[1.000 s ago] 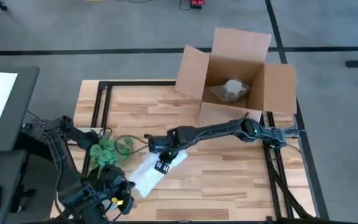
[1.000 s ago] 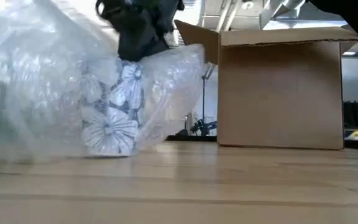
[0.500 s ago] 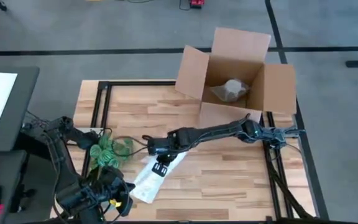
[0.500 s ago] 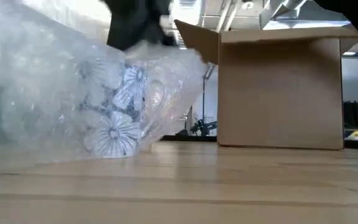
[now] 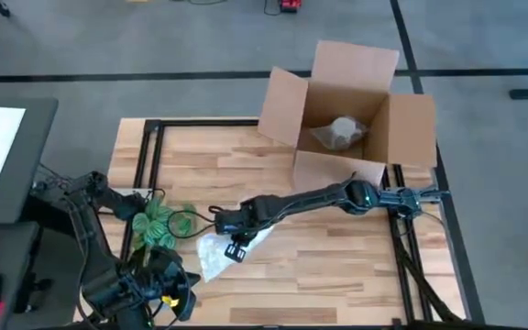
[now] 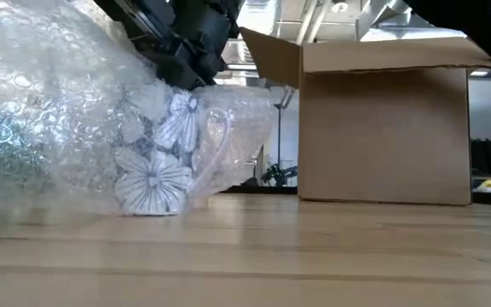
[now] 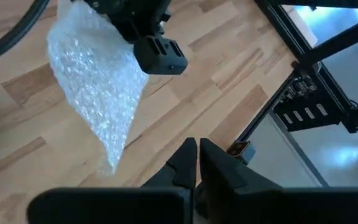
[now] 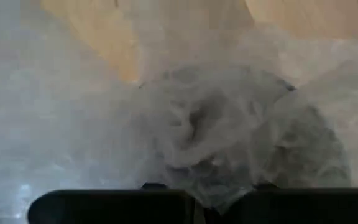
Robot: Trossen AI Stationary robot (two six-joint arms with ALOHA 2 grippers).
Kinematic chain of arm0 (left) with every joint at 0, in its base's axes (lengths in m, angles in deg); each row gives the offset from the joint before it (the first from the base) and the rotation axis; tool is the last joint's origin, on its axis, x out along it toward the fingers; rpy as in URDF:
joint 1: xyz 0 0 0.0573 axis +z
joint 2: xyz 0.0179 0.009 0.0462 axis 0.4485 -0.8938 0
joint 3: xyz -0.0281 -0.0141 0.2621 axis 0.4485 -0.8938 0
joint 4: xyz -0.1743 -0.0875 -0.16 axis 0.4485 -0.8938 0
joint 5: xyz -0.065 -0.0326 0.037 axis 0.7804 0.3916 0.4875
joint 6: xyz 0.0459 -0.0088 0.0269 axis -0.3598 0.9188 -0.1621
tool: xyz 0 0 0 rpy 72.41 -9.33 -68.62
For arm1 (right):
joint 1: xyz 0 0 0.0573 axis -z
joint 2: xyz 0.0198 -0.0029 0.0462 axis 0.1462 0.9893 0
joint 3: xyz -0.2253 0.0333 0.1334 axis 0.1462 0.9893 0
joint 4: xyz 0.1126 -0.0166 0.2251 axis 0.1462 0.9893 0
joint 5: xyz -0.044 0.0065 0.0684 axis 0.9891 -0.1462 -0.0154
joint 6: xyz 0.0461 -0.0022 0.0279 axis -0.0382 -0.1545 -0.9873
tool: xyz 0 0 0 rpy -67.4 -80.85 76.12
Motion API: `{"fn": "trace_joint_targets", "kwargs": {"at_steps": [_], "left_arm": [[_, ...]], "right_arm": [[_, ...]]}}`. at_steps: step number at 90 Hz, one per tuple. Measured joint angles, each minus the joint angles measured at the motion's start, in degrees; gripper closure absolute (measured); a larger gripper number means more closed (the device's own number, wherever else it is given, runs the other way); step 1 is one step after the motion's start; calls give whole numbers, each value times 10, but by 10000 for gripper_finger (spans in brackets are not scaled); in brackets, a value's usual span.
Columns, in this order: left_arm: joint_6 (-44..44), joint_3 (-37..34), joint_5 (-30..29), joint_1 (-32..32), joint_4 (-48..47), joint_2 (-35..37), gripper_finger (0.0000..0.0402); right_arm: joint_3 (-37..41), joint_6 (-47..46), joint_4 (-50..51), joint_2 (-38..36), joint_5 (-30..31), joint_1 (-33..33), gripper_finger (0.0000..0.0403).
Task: Wrap mug
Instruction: Wrap the blue mug with bubble wrap
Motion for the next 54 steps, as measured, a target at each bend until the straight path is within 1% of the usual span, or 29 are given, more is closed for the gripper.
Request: {"fn": "trace_joint_targets", "kwargs": {"at_steps": [13,29,39,54], "left_arm": [[0,0,0,-1,6,0,402],[-5,0,0,-1,5,0,402],[-14,0,0,-1,5,0,402],[-14,0,0,-1,10,0,402]], "right_arm": [[4,-11,12,-31,0,1,403],[1,-14,6,-76,-26,2,403],[2,-27,7,-89,-42,2,403],[0,-33,-10,-103,-41,2,403]]}}
